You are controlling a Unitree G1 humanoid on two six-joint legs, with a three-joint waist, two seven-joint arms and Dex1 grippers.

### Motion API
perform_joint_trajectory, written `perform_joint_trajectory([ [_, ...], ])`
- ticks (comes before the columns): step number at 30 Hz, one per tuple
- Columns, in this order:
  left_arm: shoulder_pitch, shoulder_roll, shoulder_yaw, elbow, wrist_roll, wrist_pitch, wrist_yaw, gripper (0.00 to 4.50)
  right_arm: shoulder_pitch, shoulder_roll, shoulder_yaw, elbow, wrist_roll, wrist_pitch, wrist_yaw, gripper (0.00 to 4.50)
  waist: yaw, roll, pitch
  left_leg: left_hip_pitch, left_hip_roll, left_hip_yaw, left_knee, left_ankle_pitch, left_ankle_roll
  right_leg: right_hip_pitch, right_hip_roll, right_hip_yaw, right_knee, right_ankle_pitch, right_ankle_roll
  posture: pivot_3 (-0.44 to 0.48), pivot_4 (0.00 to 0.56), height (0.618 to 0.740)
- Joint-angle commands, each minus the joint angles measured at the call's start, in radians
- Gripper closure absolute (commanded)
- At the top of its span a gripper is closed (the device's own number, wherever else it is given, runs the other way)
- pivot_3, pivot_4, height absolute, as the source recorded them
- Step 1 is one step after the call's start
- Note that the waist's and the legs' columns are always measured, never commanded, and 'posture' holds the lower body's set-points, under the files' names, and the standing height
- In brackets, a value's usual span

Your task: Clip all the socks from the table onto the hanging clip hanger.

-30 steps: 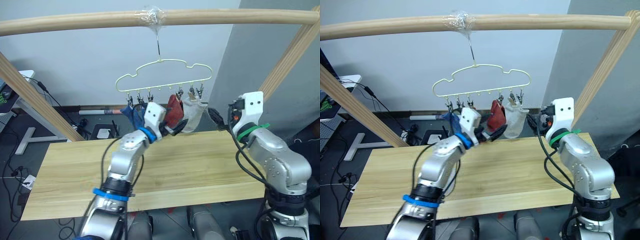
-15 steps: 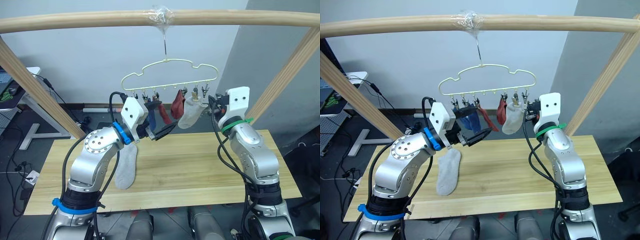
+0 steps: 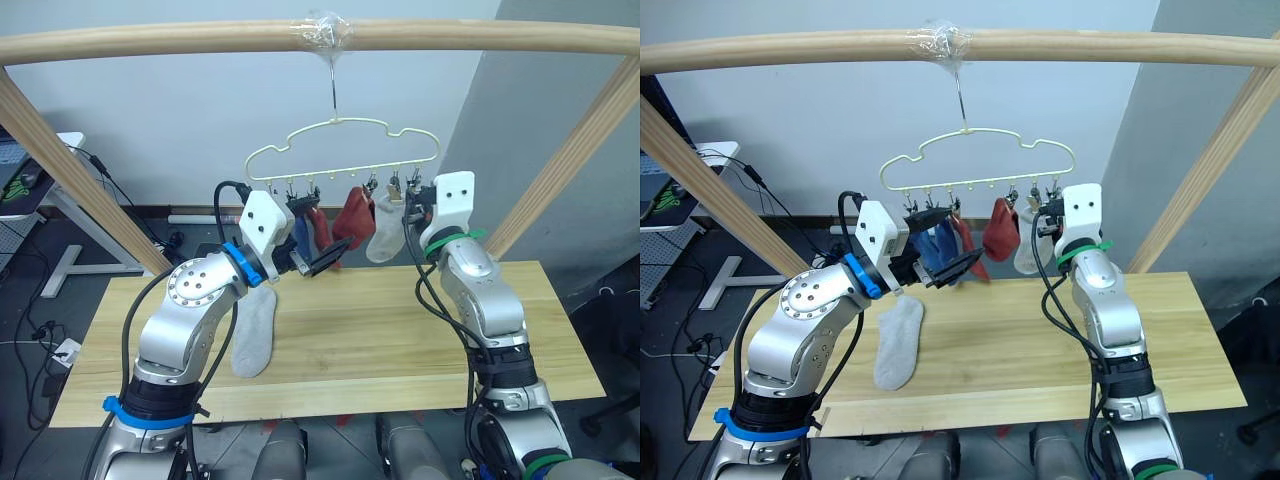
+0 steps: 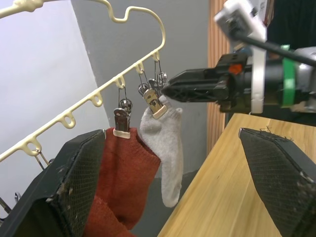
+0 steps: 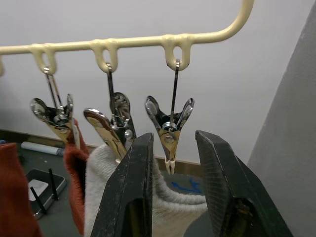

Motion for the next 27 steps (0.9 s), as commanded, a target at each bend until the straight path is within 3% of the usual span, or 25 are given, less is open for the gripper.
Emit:
perform_joint_trajectory([
  [1, -0.024, 0.004, 0.014, -0.043, -0.014, -0.006, 0.006, 0.00, -0.052, 0.009, -0.010, 0.026, -0.018, -0.061, -0.008, 3.11, 0.000, 0.000, 0.000, 0.000, 0.000, 0.000, 0.000, 0.000, 0.000, 0.000, 0.000, 0.000, 0.000, 0.000, 0.000, 0.083, 0.185, 0.740],
  [27, -0.063, -0.001, 0.021, -0.045, -0.085, 0.026, -0.007, 0.00, -0.142, 0.021, 0.007, 0.158, -0.064, -0.156, 0.017, 3.11, 0.001, 0.000, 0.000, 0.000, 0.000, 0.000, 0.000, 0.000, 0.000, 0.000, 0.000, 0.000, 0.000, 0.002, -0.004, 0.085, 0.196, 0.740],
])
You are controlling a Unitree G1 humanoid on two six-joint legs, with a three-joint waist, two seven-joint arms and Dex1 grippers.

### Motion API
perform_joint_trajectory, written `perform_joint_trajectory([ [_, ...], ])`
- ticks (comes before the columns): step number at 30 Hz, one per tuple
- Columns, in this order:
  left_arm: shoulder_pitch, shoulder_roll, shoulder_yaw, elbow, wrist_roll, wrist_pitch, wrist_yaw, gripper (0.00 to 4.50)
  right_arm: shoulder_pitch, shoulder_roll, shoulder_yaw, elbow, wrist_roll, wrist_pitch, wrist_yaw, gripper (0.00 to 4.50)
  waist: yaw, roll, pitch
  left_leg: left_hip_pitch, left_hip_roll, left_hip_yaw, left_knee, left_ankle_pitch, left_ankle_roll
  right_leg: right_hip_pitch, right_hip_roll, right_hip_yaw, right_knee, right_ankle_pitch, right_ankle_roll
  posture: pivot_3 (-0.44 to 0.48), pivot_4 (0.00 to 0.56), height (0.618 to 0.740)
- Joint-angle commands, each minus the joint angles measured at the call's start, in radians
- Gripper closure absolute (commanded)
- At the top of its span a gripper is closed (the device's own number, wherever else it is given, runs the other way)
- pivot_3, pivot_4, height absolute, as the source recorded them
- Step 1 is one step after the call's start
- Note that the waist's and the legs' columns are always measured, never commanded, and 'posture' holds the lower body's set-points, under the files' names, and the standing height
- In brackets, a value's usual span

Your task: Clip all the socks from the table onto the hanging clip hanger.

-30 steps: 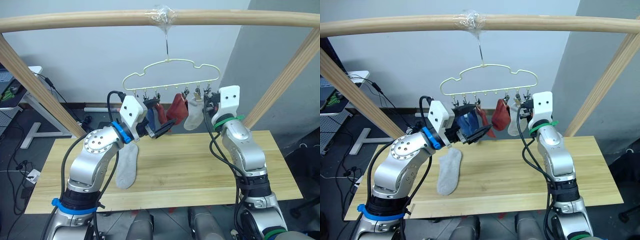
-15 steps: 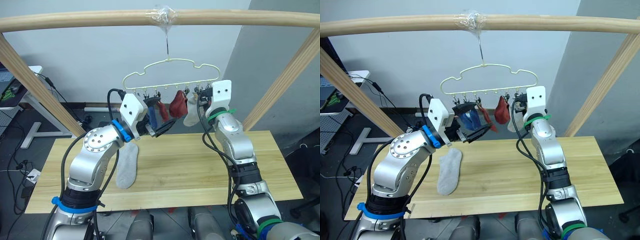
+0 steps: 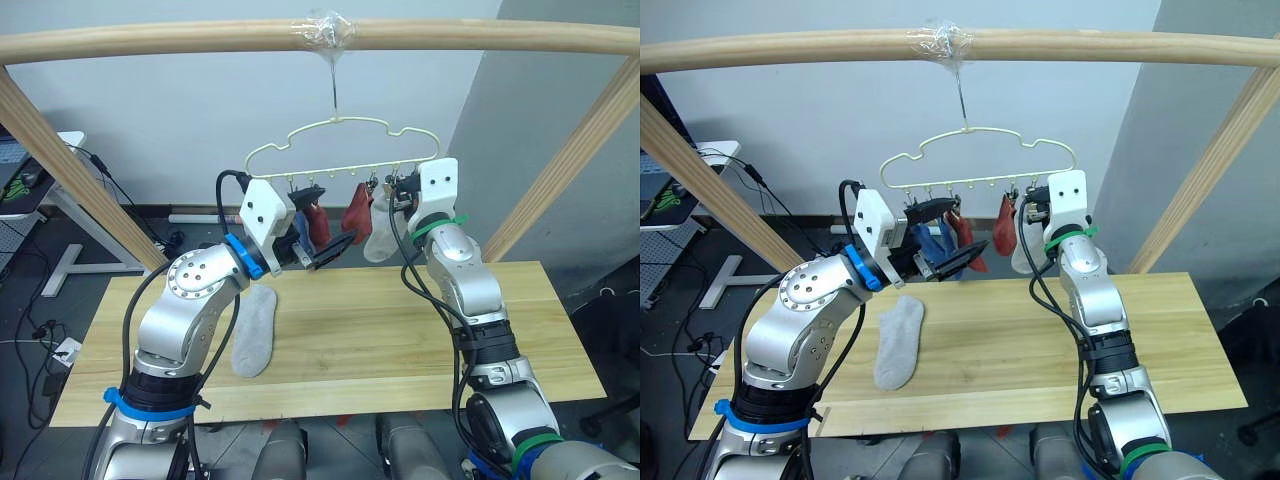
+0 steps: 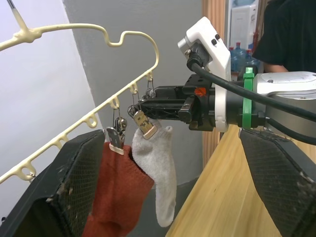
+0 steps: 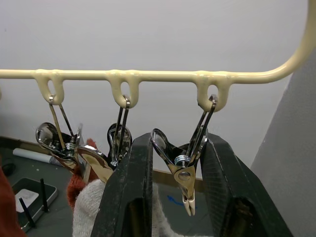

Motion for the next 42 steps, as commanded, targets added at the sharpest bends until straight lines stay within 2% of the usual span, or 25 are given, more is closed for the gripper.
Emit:
perform_joint_trajectory([
  [1, -0.021, -0.002, 0.022, -0.046, -0.043, 0.010, -0.005, 0.00, -0.040, -0.009, -0.001, -0.006, -0.014, -0.042, 0.012, 3.11, 0.000, 0.000, 0.000, 0.000, 0.000, 0.000, 0.000, 0.000, 0.000, 0.000, 0.000, 0.000, 0.000, 0.000, 0.000, 0.085, 0.196, 0.740],
  [36, -0.029, 0.005, 0.010, -0.050, -0.054, 0.014, 0.004, 0.00, -0.033, -0.001, -0.003, 0.001, -0.019, -0.047, 0.023, 3.11, 0.000, 0.000, 0.000, 0.000, 0.000, 0.000, 0.000, 0.000, 0.000, 0.000, 0.000, 0.000, 0.000, 0.000, 0.000, 0.092, 0.195, 0.740],
  [39, -0.028, 0.002, 0.007, -0.052, -0.053, 0.013, 0.006, 0.00, -0.032, -0.001, 0.000, -0.001, -0.022, -0.046, 0.024, 2.55, 0.000, 0.000, 0.000, 0.000, 0.000, 0.000, 0.000, 0.000, 0.000, 0.000, 0.000, 0.000, 0.000, 0.000, 0.000, 0.093, 0.193, 0.740],
  [42, -0.025, 0.001, 0.005, -0.058, -0.053, 0.014, 0.008, 0.00, -0.031, -0.001, 0.003, -0.004, -0.025, -0.045, 0.022, 1.56, 0.000, 0.000, 0.000, 0.000, 0.000, 0.000, 0.000, 0.000, 0.000, 0.000, 0.000, 0.000, 0.000, 0.000, 0.000, 0.094, 0.192, 0.740],
])
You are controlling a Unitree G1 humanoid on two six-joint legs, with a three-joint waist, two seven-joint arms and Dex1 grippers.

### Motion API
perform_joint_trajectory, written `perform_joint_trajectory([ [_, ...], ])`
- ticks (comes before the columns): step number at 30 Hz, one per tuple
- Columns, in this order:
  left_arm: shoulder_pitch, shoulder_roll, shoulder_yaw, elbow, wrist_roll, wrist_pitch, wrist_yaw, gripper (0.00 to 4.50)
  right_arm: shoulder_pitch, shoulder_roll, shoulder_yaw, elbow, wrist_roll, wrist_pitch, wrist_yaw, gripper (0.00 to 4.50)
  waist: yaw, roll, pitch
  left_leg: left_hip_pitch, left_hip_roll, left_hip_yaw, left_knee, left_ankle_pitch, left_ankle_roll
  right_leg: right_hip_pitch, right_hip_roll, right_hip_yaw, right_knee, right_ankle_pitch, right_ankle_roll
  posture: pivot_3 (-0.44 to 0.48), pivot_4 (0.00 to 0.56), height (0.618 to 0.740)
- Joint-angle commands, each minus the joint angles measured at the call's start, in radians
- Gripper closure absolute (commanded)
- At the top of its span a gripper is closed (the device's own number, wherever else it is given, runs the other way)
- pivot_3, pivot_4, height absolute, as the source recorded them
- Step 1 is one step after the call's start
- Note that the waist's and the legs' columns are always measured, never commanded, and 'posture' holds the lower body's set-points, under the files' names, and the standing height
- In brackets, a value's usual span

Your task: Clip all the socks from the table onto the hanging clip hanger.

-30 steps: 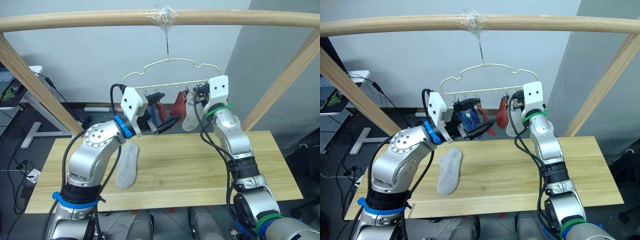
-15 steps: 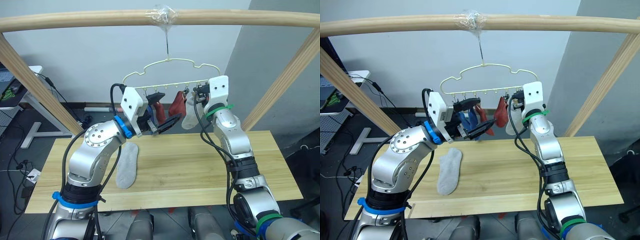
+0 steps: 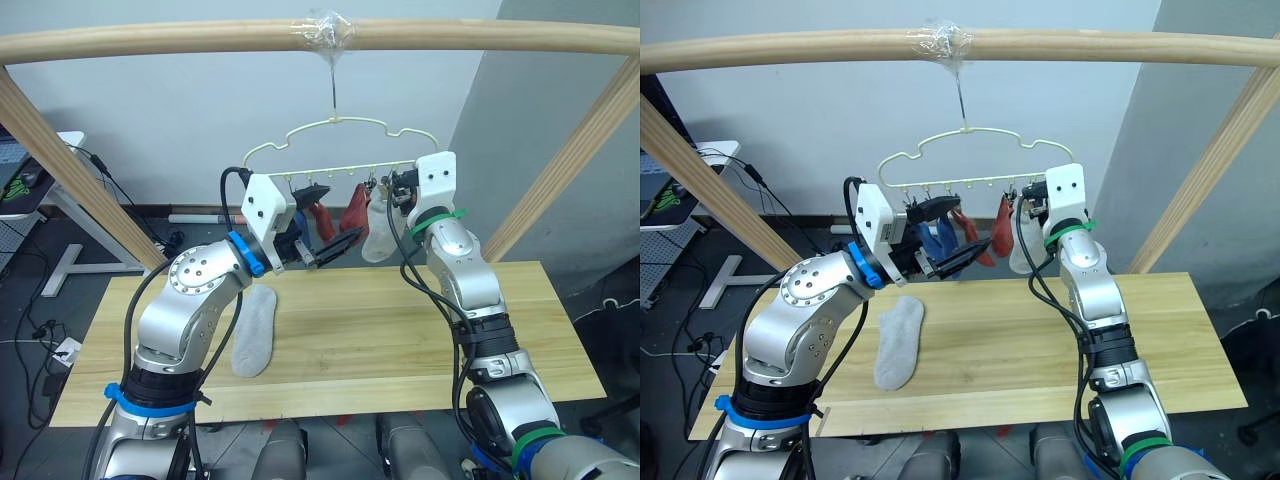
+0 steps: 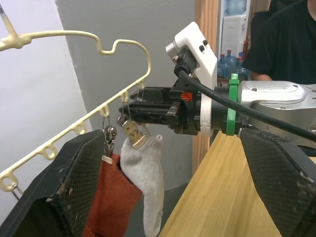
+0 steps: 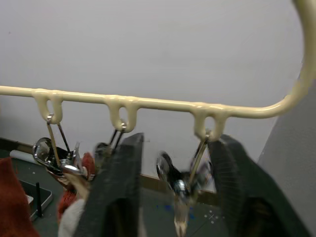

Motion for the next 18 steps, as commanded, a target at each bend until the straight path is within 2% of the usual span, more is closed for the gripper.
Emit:
perform_joint_trajectory([
  [1, -0.004, 0.002, 0.006, -0.055, -0.003, -0.011, 0.005, 0.00, -0.002, 0.002, 0.002, -0.036, -0.008, -0.011, 0.004, 1.56, 0.000, 0.000, 0.000, 0.000, 0.000, 0.000, 0.000, 0.000, 0.000, 0.000, 0.000, 0.000, 0.000, 0.000, 0.000, 0.094, 0.192, 0.740],
  [13, -0.006, 0.002, 0.008, -0.056, -0.002, -0.013, 0.003, 0.00, 0.000, 0.008, -0.001, -0.043, -0.014, -0.011, 0.005, 1.56, 0.000, 0.000, 0.000, 0.000, 0.000, 0.000, 0.000, 0.000, 0.000, 0.000, 0.000, 0.000, 0.000, 0.000, 0.000, 0.094, 0.186, 0.740],
  [16, -0.006, 0.002, 0.009, -0.055, -0.001, -0.014, 0.003, 0.00, -0.001, 0.008, 0.000, -0.041, -0.016, -0.009, 0.005, 2.16, 0.000, 0.000, 0.000, 0.000, 0.000, 0.000, 0.000, 0.000, 0.000, 0.000, 0.000, 0.000, 0.000, 0.000, 0.000, 0.094, 0.186, 0.740],
  [18, -0.007, 0.001, 0.009, -0.055, -0.002, -0.014, 0.004, 0.00, -0.002, 0.008, 0.001, -0.039, -0.020, -0.006, 0.004, 2.88, 0.000, 0.000, 0.000, 0.000, 0.000, 0.000, 0.000, 0.000, 0.000, 0.000, 0.000, 0.000, 0.000, 0.000, 0.000, 0.094, 0.186, 0.740],
])
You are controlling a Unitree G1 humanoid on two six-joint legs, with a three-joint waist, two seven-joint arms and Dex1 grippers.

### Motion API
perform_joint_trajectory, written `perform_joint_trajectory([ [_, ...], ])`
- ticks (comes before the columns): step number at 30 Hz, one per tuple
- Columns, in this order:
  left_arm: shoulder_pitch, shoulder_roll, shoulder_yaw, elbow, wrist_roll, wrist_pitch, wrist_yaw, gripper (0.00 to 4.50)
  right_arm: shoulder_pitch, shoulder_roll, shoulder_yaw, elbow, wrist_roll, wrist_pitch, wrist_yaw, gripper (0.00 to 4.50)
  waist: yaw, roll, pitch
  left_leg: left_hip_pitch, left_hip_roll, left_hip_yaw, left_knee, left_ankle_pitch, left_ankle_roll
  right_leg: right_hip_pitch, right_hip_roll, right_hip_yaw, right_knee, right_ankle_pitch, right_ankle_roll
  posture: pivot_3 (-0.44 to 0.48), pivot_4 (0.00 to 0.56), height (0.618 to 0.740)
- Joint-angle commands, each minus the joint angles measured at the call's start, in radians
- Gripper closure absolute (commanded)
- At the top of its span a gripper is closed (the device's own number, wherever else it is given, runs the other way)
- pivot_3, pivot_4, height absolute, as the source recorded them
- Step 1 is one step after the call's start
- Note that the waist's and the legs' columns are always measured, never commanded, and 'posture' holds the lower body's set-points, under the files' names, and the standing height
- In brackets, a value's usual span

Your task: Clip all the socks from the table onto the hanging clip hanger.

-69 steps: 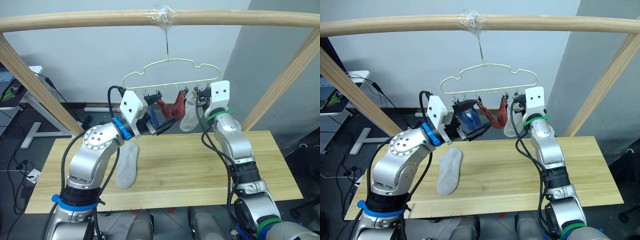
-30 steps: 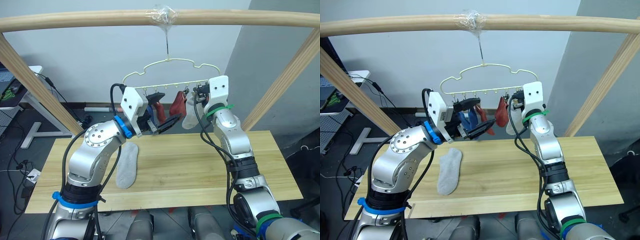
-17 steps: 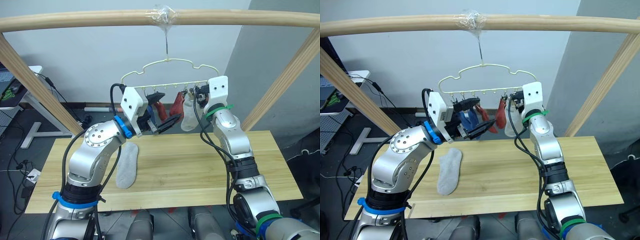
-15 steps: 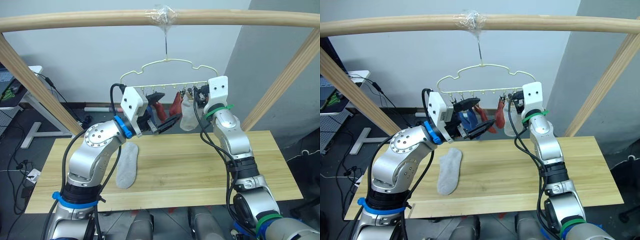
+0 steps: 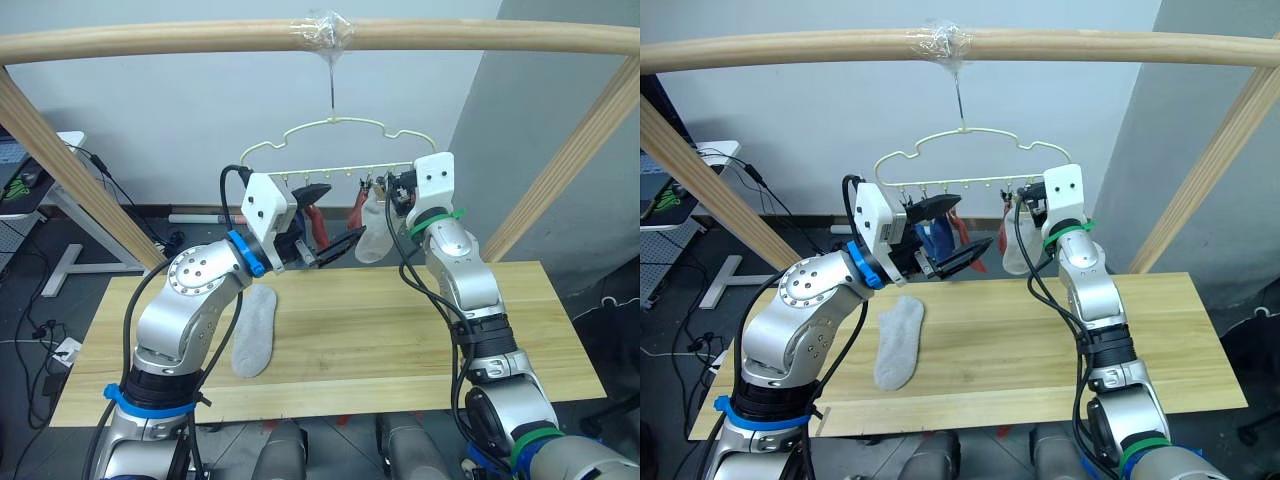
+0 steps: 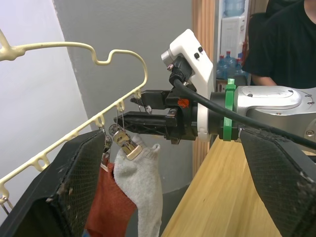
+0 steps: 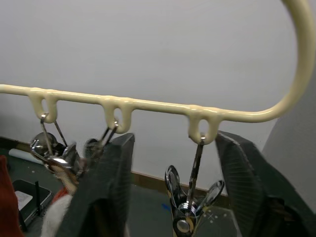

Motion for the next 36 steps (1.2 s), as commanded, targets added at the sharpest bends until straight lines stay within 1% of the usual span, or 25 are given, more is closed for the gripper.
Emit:
perform_joint_trajectory([
  [1, -0.006, 0.001, 0.009, -0.036, -0.004, -0.014, 0.003, 0.00, -0.003, 0.000, 0.000, -0.039, -0.004, -0.007, 0.003, 3.18, 0.000, 0.000, 0.000, 0.000, 0.000, 0.000, 0.000, 0.000, 0.000, 0.000, 0.000, 0.000, 0.000, 0.000, 0.000, 0.094, 0.186, 0.740],
  [10, -0.007, 0.001, 0.010, -0.038, -0.004, -0.011, 0.007, 0.00, 0.002, 0.003, 0.004, -0.039, -0.007, -0.003, 0.003, 3.18, 0.000, 0.000, 0.000, 0.000, 0.000, 0.000, 0.000, 0.000, 0.000, 0.000, 0.000, 0.000, 0.000, 0.000, 0.000, 0.093, 0.194, 0.740],
  [11, -0.009, 0.001, 0.009, -0.033, -0.003, -0.013, 0.005, 0.00, -0.003, 0.004, 0.005, -0.029, -0.008, -0.007, 0.002, 3.18, 0.000, 0.000, 0.000, 0.000, 0.000, 0.000, 0.000, 0.000, 0.000, 0.000, 0.000, 0.000, 0.000, 0.000, 0.000, 0.093, 0.205, 0.740],
  [20, -0.007, 0.002, 0.009, -0.034, -0.004, -0.012, 0.004, 0.00, -0.003, 0.001, 0.007, -0.016, -0.025, 0.016, -0.012, 3.18, 0.000, 0.000, 0.000, 0.000, 0.000, 0.000, 0.000, 0.000, 0.000, 0.000, 0.000, 0.000, 0.000, 0.000, 0.000, 0.096, 0.197, 0.740],
  [33, -0.009, -0.003, 0.008, -0.036, -0.002, -0.012, 0.013, 0.00, -0.019, 0.009, -0.006, 0.003, -0.031, 0.014, -0.014, 3.18, 0.000, 0.000, 0.000, 0.000, 0.000, 0.000, 0.000, 0.000, 0.000, 0.000, 0.000, 0.000, 0.000, 0.000, 0.000, 0.097, 0.202, 0.740],
  [36, -0.006, -0.005, 0.004, -0.048, -0.005, -0.010, 0.015, 0.00, -0.018, 0.005, -0.007, 0.004, -0.031, 0.005, -0.005, 3.72, 0.001, 0.000, 0.000, 0.000, 0.000, 0.000, 0.000, 0.000, 0.000, 0.000, 0.000, 0.000, 0.000, 0.000, 0.000, 0.098, 0.195, 0.740],
])
